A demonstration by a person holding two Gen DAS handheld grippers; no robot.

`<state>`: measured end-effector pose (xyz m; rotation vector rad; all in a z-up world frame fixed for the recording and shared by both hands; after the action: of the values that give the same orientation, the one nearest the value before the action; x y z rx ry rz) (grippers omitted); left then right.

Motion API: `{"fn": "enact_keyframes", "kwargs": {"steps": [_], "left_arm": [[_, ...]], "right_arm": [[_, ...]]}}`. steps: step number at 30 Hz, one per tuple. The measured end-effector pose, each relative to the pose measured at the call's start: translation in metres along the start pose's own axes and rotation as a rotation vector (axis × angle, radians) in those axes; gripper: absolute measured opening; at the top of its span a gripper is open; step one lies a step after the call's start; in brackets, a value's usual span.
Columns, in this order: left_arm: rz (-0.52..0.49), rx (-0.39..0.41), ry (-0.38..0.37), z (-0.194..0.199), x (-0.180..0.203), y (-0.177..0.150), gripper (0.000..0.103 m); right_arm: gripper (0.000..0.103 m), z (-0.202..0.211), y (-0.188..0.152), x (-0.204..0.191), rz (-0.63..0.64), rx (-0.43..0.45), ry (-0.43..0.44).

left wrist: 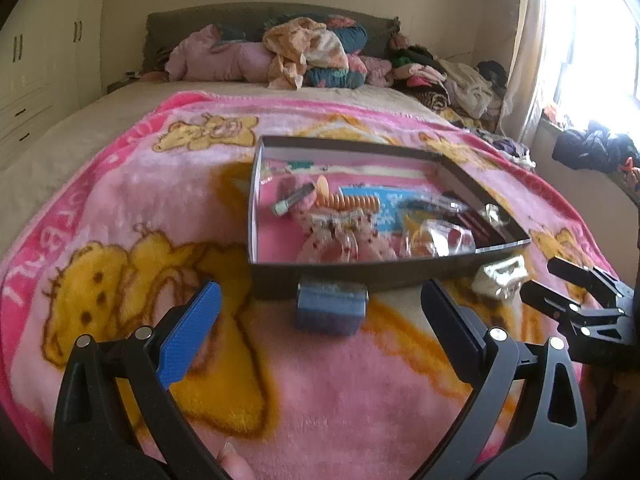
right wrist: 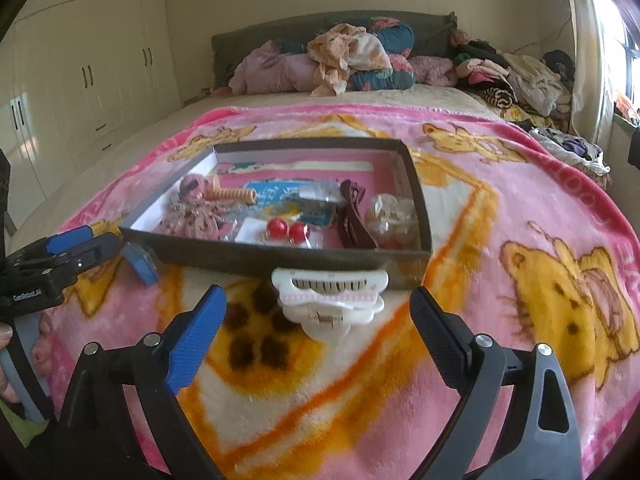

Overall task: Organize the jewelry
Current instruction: 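Grasp the blue sponge with the left tool while the right grasps the white claw clip, then carry the blue sponge with the left tool into the box while the right carries the claw clip there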

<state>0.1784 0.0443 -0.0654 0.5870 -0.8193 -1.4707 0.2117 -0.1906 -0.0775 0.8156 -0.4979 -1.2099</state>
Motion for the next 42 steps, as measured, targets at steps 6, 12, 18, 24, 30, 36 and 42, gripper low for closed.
{"fn": "enact_keyframes", "kwargs": {"steps": [6, 12, 18, 24, 30, 36, 42], "left_arm": [[-0.001, -0.032, 0.003, -0.01, 0.002, -0.01, 0.091], [0.016, -0.048, 0.008, -0.026, 0.0, -0.011, 0.091], [0.037, -0.068, 0.0, -0.038, 0.0, -0.009, 0.091], [0.04, -0.1, 0.004, -0.049, 0.004, -0.011, 0.082], [0.038, -0.105, 0.02, -0.048, 0.003, -0.012, 0.057], [0.034, -0.116, 0.002, -0.047, 0.004, -0.014, 0.037], [0.022, -0.119, -0.018, -0.042, 0.01, -0.017, 0.037]], "right_arm": [[0.09, -0.012, -0.005, 0.006, -0.003, -0.03, -0.029], [0.09, -0.033, -0.001, 0.013, -0.026, -0.089, -0.048], [0.089, -0.051, 0.004, 0.017, -0.066, -0.121, -0.036], [0.07, -0.05, 0.005, 0.007, -0.021, -0.11, -0.013], [0.07, -0.041, 0.002, 0.009, -0.041, -0.095, -0.007], [0.07, -0.028, -0.005, 0.008, -0.043, -0.08, -0.005], [0.07, -0.017, -0.008, 0.005, -0.043, -0.071, 0.002]]}}
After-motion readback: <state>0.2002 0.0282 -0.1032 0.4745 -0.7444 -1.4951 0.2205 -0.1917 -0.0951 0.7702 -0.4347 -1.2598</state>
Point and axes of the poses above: each gripper's, at about its wrist camera, not at the fingertips, and z roughly against the way its jaws point, x to its right, y to its top, the point moved 4 cm from there along -z, roughly the way its jaws point
